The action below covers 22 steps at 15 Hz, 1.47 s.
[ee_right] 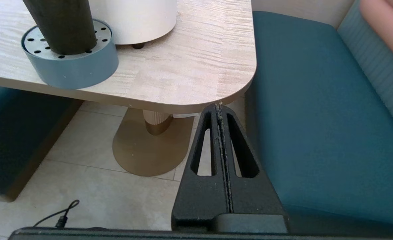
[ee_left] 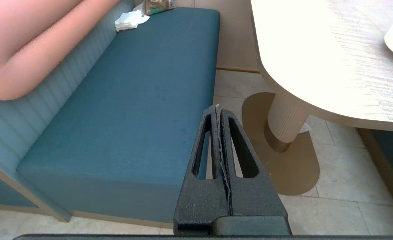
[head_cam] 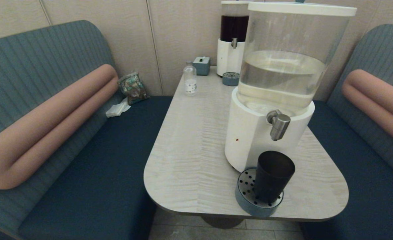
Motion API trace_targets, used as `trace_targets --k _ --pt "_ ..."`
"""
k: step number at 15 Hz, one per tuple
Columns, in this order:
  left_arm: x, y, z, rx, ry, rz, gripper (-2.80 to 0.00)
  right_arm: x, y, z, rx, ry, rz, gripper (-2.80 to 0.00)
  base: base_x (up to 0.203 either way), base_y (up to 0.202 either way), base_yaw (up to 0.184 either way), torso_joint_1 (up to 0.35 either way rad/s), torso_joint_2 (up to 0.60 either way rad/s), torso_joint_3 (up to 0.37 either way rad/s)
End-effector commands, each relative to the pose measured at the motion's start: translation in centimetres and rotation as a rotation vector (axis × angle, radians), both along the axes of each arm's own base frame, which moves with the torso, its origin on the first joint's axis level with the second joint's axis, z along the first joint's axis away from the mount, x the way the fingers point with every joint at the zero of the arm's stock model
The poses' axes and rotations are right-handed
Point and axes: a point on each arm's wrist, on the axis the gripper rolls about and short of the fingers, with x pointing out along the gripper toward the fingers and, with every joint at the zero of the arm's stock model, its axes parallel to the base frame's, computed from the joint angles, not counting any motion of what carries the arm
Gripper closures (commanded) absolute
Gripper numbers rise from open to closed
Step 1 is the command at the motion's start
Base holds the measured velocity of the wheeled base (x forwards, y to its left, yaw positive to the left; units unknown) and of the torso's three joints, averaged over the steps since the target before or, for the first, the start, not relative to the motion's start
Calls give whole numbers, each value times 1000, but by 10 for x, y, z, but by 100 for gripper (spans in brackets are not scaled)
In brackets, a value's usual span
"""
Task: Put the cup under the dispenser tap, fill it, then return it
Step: Place the cup next to the water dispenser
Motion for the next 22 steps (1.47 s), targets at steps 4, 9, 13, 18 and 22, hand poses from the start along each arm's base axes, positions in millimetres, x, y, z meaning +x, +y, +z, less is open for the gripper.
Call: trace_targets --k 4,9,13,18,22 --pt "-4 0 14 -22 -40 -18 0 0 0 0 3 -1 1 0 0 0 0 0 0 0" --pt "16 -4 102 -93 31 -181 0 0 0 0 4 0 1 0 0 0 0 0 0 0" --pt "88 -11 164 -249 120 -485 0 0 0 0 4 0 1 0 0 0 0 0 0 0" --pt "207 -21 154 -171 119 -770 0 0 0 0 4 -1 1 0 0 0 0 0 0 0" --pt "258 -32 114 61 -98 -874 -280 0 0 0 5 -1 1 0 0 0 0 0 0 0"
